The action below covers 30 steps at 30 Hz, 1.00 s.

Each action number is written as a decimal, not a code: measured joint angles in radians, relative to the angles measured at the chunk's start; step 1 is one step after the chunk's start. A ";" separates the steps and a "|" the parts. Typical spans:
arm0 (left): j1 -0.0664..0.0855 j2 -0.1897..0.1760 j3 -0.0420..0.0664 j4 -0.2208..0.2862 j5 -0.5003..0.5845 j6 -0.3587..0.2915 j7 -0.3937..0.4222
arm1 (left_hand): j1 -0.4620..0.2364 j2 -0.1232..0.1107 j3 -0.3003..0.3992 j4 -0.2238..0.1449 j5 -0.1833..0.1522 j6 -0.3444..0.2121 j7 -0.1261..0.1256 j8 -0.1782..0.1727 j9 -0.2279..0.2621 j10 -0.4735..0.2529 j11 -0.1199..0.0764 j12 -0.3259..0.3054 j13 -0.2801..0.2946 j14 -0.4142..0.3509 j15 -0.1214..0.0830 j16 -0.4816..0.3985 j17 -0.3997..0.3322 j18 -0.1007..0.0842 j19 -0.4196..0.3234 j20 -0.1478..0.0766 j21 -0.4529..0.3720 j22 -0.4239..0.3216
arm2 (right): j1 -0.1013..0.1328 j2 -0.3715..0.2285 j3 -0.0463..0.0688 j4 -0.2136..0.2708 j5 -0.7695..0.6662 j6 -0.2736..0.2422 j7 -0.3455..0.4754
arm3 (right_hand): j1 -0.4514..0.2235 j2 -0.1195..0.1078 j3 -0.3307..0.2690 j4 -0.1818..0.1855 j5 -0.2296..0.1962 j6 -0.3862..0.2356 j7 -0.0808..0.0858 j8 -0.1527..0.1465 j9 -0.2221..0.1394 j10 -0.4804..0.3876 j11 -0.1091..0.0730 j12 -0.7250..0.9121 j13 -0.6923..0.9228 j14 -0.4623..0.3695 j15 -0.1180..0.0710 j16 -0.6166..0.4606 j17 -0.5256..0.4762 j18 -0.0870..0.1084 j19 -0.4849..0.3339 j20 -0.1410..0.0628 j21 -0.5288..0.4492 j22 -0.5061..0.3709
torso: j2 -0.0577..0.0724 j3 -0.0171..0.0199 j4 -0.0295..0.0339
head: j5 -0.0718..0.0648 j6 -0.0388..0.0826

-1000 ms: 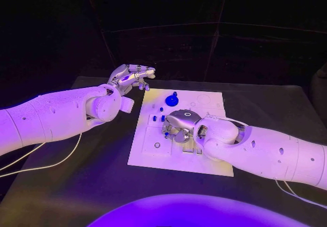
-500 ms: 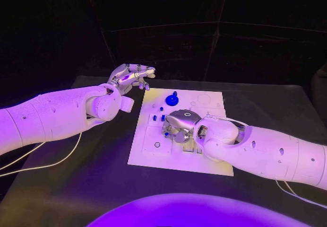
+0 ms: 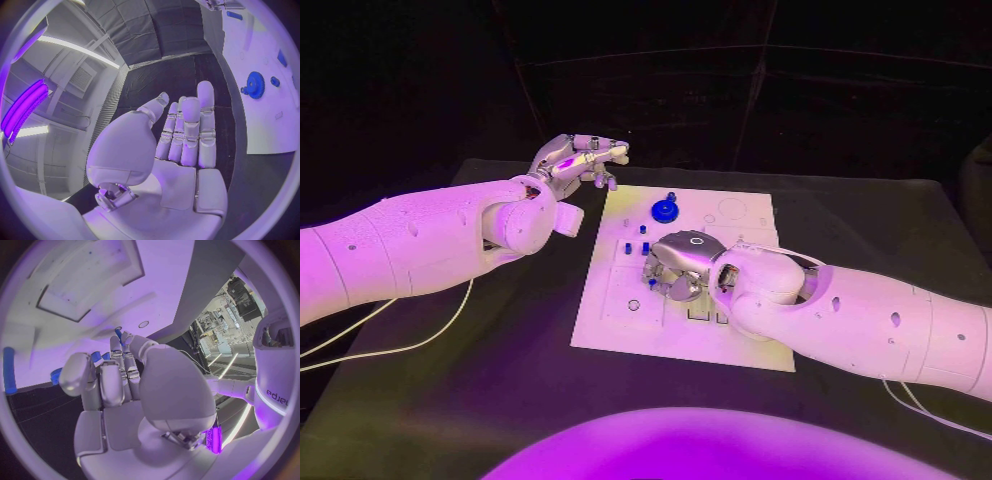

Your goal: Assemble the parts on the task board

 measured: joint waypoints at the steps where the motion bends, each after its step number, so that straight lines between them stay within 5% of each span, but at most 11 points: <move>1: 0.000 0.000 0.000 0.000 0.000 0.000 0.000 | 0.000 0.000 0.000 0.000 0.000 0.000 0.000 0.000 0.000 0.000 0.000 0.000 0.000 0.000 0.000 0.000 0.000 0.000 0.000 0.000 0.000 0.000 | 0.000 0.000 0.000 0.000 0.000 0.000 0.000 | 0.000 0.000 0.000 0.000 0.000 0.000 0.000 0.001 0.000 0.000 0.000 0.000 0.000 0.000 0.000 0.000 0.000 0.000 0.000 0.000 0.000 0.000 | 0.000 0.0000 0.0002 | 0.000 0.000; 30: 0.000 -0.001 0.000 0.000 0.000 0.006 -0.005 | 0.000 0.000 0.000 0.000 0.000 0.000 0.000 0.000 0.000 0.000 0.000 0.000 0.000 0.000 0.000 0.000 0.000 0.000 0.000 0.000 0.000 0.000 | -0.002 0.004 -0.002 0.000 -0.009 -0.001 0.000 | 0.000 0.000 0.003 -0.003 0.004 -0.001 -0.001 0.003 0.000 0.000 0.000 0.000 0.000 0.000 0.000 0.000 0.000 0.000 0.000 0.000 0.000 0.000 | 0.000 0.0009 0.0004 | 0.003 0.000</move>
